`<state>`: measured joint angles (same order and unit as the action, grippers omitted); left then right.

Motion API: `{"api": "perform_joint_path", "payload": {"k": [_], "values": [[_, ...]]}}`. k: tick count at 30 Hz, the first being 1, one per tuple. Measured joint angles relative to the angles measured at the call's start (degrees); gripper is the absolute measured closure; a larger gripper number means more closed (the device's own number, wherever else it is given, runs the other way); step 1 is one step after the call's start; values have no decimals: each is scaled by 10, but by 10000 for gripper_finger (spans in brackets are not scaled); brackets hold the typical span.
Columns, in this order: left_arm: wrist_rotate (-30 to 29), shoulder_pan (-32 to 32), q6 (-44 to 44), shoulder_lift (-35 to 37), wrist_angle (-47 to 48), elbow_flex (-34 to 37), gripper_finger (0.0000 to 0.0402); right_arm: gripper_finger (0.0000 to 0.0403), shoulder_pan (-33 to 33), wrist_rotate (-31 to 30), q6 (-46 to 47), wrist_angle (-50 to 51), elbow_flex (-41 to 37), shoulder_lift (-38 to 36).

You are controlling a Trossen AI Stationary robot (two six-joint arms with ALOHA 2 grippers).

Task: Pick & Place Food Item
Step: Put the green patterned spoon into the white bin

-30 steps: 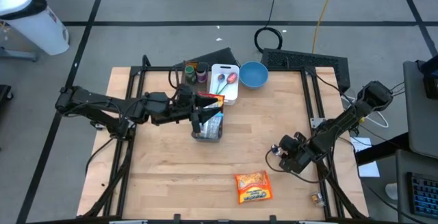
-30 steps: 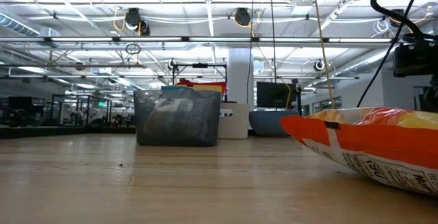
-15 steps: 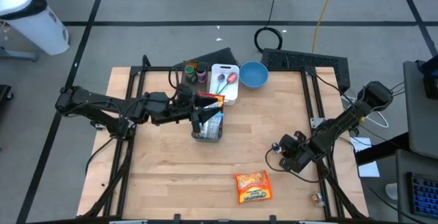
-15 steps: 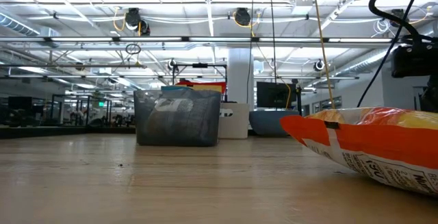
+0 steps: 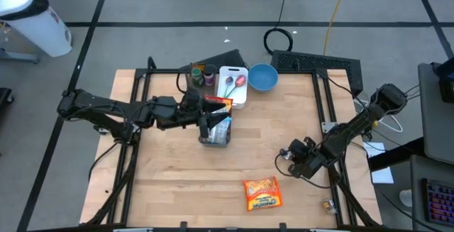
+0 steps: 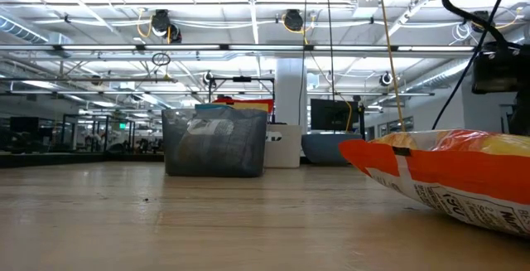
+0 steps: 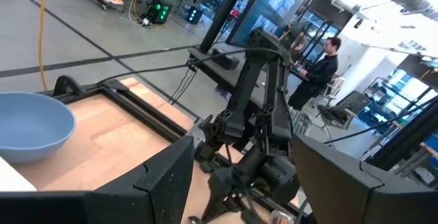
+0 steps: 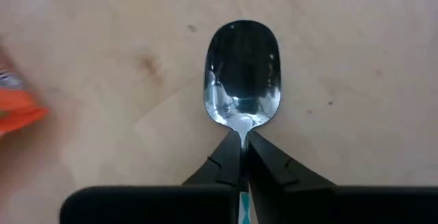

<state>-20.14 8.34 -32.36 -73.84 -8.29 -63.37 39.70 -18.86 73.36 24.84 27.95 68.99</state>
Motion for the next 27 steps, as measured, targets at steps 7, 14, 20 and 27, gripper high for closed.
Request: {"api": "perform_joint_path", "payload": {"k": [7,14,20,27], "values": [[0,0,-2,0,5,0,147,401,-15,-11,-34,5,0,-35],[0,0,-10,0,12,0,147,402,-58,-20,-91,0,13,-76],[-11,0,-12,0,18,0,147,402,-116,-44,-228,4,97,-117],[-43,0,-12,0,26,0,147,402,-212,-69,-420,0,254,-140]]}}
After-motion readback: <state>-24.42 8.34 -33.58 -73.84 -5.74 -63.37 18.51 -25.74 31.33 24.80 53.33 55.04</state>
